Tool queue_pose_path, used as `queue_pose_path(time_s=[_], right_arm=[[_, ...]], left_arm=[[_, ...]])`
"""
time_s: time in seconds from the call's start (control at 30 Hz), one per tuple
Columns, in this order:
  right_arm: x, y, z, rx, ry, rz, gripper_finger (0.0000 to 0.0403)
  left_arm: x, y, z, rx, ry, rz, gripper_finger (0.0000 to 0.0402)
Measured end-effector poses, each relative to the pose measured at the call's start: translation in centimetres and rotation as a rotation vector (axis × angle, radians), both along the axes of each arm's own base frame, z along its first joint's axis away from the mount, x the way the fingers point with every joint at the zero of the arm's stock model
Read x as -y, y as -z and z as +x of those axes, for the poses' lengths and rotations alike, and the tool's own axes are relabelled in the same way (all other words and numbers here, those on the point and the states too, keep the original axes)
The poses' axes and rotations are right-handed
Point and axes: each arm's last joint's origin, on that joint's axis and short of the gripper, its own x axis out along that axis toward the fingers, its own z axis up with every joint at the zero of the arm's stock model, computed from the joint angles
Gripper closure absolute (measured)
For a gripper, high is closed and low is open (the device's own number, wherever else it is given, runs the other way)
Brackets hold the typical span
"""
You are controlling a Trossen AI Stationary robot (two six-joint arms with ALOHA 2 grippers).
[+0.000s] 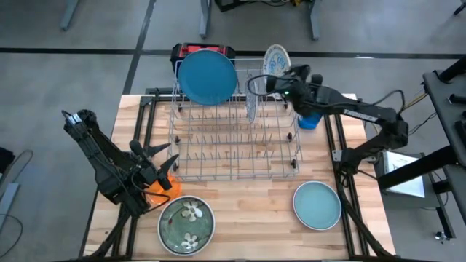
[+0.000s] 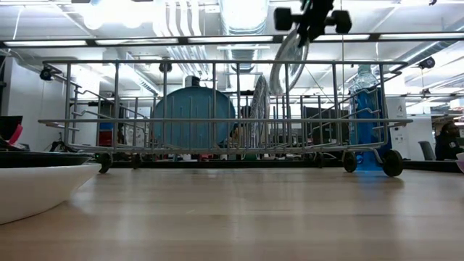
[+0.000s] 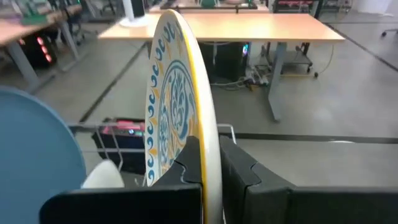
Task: Sort dishes
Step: Put the white-orange patterned plate in the dish rack
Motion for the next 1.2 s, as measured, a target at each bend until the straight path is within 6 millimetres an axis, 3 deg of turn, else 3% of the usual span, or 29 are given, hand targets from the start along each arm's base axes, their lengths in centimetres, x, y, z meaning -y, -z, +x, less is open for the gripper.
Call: queue_pose_path(time_s=[0.17,0.5,1.2], right_arm=[[0.9,1.8,1.4,-0.053,0.014,0.022,0.0396],[2.4,3.5,2.3,-0.096,0.056,0.041,0.0396],[2.7,4.0,2.5,-0.066,0.050,0.069,0.0396]], left_arm=[[0.0,0.0,0.0,0.000,0.000,0.000,0.0196],[0.0,0.0,0.0,0.001,-0.002,-0.001,0.0196],[0.0,0.0,0.0,0.001,-0.002,-0.002,0.0196]])
